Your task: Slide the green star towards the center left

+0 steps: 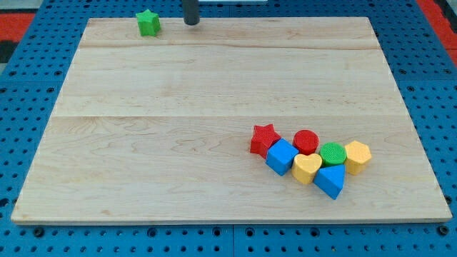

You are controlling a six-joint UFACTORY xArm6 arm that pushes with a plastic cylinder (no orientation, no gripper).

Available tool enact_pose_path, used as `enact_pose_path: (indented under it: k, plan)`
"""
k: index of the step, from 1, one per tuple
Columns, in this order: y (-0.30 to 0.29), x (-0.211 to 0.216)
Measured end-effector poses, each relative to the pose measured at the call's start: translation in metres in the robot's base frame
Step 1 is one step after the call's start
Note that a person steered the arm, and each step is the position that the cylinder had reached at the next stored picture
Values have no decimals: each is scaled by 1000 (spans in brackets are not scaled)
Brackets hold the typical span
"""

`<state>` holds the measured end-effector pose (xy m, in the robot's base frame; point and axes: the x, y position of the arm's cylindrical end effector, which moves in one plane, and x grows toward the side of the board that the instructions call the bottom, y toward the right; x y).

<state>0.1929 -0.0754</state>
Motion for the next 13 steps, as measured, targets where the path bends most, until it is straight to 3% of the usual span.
enact_pose_path:
  k: [2,4,6,8,9,12,13]
  plan:
    - [-31,-1]
    - [-133,3]
    - [-154,38]
    - [-138,-2]
    - [-178,4]
    - [-176,72]
    - [-207,73]
